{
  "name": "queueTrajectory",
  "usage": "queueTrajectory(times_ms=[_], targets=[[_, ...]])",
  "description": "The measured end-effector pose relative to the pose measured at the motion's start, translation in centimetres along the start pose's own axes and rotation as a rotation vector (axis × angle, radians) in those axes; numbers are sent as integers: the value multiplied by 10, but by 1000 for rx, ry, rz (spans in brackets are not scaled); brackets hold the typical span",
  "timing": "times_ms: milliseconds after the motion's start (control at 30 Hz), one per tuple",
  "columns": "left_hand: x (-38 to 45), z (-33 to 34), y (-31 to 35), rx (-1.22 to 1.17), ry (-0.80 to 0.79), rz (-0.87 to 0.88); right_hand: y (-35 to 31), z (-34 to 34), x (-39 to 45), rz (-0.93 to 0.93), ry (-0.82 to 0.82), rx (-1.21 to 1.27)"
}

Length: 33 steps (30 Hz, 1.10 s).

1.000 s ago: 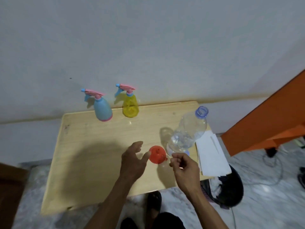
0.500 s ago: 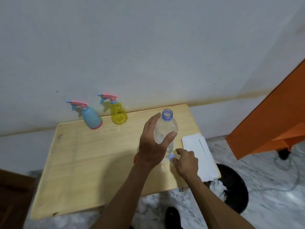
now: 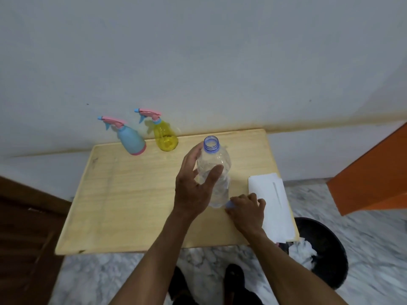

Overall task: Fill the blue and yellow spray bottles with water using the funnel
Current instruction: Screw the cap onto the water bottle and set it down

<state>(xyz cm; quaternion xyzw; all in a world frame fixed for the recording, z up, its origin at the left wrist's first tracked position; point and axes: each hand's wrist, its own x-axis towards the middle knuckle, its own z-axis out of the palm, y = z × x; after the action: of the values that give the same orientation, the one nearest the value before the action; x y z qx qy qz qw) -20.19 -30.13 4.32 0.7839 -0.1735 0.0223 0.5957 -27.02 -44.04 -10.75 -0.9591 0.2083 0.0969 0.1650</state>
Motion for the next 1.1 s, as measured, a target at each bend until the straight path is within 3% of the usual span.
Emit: queueTrajectory(times_ms=[167, 367, 467, 567, 700, 833, 1100], targets=[[-1, 2, -1, -1, 5, 31, 7, 0, 0, -24, 44, -19], [-3, 5, 2, -120, 25, -51, 1, -75, -6, 78, 319, 531], [-4, 7, 2, -131, 42, -46, -16, -146, -14, -62, 405, 809], [-8, 9, 2, -127, 63, -38, -41, -207, -28, -244, 412, 913], [-10, 6, 6, -127, 51, -34, -66, -238, -36, -496, 335, 724], [-12, 4, 5, -102, 66, -6, -75, -239, -32, -621, 280, 477], [-18, 3, 5, -103, 87, 14, -82, -238, -28, -641, 179, 260]])
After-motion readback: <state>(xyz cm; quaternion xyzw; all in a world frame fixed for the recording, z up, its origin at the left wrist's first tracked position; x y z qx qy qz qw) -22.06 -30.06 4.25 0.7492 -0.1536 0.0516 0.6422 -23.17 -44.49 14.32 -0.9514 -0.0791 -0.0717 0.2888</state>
